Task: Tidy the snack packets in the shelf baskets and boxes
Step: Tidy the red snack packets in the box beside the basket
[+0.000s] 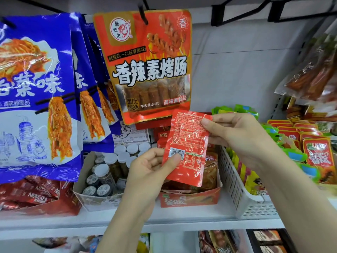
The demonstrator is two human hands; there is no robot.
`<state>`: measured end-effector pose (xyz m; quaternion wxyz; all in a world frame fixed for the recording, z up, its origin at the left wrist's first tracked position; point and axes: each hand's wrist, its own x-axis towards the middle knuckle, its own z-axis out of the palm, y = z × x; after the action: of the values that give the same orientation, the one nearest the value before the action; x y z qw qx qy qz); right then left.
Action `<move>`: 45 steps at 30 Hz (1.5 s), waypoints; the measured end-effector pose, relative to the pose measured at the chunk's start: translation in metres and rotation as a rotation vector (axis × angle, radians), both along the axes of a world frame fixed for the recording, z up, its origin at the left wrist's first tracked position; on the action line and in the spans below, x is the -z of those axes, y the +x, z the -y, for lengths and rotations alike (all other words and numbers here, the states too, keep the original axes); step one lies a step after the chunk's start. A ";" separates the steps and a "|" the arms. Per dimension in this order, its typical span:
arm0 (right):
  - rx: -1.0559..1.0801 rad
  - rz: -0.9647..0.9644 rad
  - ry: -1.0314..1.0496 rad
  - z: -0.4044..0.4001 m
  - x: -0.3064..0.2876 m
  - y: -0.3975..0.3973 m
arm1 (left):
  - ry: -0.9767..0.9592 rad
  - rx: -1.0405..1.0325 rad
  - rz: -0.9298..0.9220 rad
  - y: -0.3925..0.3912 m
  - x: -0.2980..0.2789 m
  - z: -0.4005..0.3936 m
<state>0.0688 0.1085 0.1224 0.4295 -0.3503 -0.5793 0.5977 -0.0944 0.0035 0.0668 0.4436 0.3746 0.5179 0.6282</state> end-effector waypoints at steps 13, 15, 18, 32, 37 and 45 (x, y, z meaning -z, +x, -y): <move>-0.210 -0.207 -0.007 0.000 0.004 -0.009 | -0.040 0.375 0.560 0.010 -0.002 0.003; -0.198 -0.161 -0.035 -0.003 -0.001 -0.003 | -0.050 0.166 0.382 0.004 0.000 0.000; -0.221 -0.033 0.014 -0.004 -0.006 0.005 | -0.002 -0.056 0.127 -0.004 0.003 -0.002; 0.335 0.625 0.784 -0.006 0.021 -0.009 | -0.063 0.117 -1.232 -0.027 0.033 0.000; 0.192 0.678 0.799 0.001 0.057 -0.031 | -0.117 0.175 -1.123 -0.036 0.029 0.006; -0.169 0.904 0.662 0.002 0.080 -0.033 | 0.023 0.029 -1.129 -0.039 0.030 0.005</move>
<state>0.0359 0.1062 0.0429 0.1763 -0.3706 -0.8882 0.2067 -0.1329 -0.0019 0.0371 0.1023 0.6644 0.6628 0.3298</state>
